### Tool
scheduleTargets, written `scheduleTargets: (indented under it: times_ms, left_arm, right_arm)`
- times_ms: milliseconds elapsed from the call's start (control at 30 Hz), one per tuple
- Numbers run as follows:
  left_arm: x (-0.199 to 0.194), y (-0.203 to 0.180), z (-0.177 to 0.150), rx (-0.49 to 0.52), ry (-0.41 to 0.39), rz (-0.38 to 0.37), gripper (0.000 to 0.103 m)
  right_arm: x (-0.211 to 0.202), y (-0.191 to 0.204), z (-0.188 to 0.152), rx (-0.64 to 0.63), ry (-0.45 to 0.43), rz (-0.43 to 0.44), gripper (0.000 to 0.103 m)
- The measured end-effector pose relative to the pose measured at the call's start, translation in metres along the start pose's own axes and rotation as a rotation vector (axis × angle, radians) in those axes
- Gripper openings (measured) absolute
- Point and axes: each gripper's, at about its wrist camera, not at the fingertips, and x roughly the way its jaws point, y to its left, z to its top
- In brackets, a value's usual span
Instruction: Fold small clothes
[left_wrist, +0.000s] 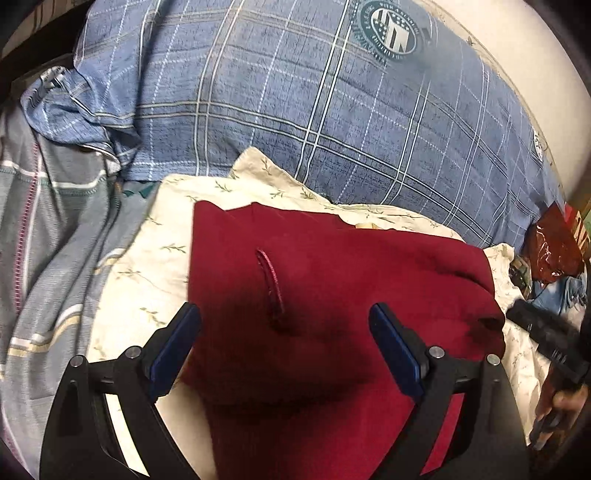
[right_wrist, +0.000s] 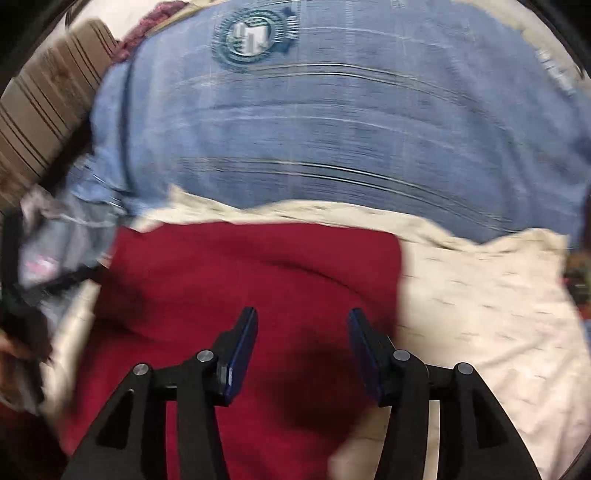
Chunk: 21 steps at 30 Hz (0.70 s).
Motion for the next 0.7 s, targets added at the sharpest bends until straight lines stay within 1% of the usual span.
scheduleTargets:
  times_ms: [33,167,233,267,300,333,367,400,433,467,500,533,567,600,667,700]
  left_arm:
    - [0.004,0.001,0.001,-0.005,0.002,-0.001,0.093]
    - [0.034,0.002,0.009,-0.031,0.032,0.031,0.093]
    - [0.04,0.001,0.011,-0.036,0.033,0.026,0.092]
    - [0.041,-0.001,0.011,-0.032,0.026,0.018,0.086]
    - [0.04,-0.003,0.011,-0.021,0.022,0.01,0.072]
    - [0.041,-0.007,0.012,0.006,0.03,0.005,0.061]
    - [0.042,-0.009,0.012,0.031,0.037,0.008,0.041]
    - [0.041,-0.012,0.013,0.054,0.037,0.016,0.018]
    - [0.039,-0.012,0.015,0.057,0.042,-0.021,0.01]
    - [0.038,-0.011,0.017,0.041,0.052,-0.063,0.01]
    - [0.035,-0.009,0.019,0.018,0.055,-0.101,0.01]
    - [0.03,-0.007,0.022,0.004,0.048,-0.122,0.01]
    - [0.026,-0.005,0.024,-0.003,0.042,-0.134,0.01]
    - [0.021,-0.003,0.026,-0.016,0.038,-0.154,0.01]
    - [0.011,0.003,0.03,-0.048,0.037,-0.203,0.01]
    - [0.007,0.006,0.03,-0.056,0.04,-0.208,0.01]
  right_arm:
    - [0.004,-0.007,-0.009,-0.003,0.008,-0.031,0.052]
    - [0.025,-0.032,-0.027,0.027,0.075,-0.083,0.052]
    - [0.029,-0.042,-0.032,0.029,0.073,-0.1,0.052]
    - [0.031,-0.046,-0.032,0.036,0.063,-0.087,0.052]
    - [0.032,-0.049,-0.033,0.039,0.06,-0.079,0.052]
    - [0.035,-0.051,-0.031,0.04,0.057,-0.07,0.051]
    - [0.04,-0.052,-0.029,0.034,0.057,-0.069,0.049]
    - [0.042,-0.05,-0.029,0.028,0.058,-0.068,0.043]
    - [0.047,-0.049,-0.026,0.02,0.056,-0.065,0.021]
    - [0.051,-0.049,-0.023,0.017,0.053,-0.063,0.011]
    - [0.052,-0.05,-0.019,0.025,0.044,-0.077,0.011]
    - [0.047,-0.047,-0.019,0.039,0.029,-0.075,0.01]
    - [0.04,-0.052,-0.016,0.073,0.006,-0.044,0.009]
    - [0.028,-0.058,-0.012,0.116,-0.02,0.004,0.009]
    - [0.009,-0.064,-0.01,0.143,-0.052,0.052,0.008]
    - [0.004,-0.064,-0.011,0.142,-0.055,0.064,0.008]
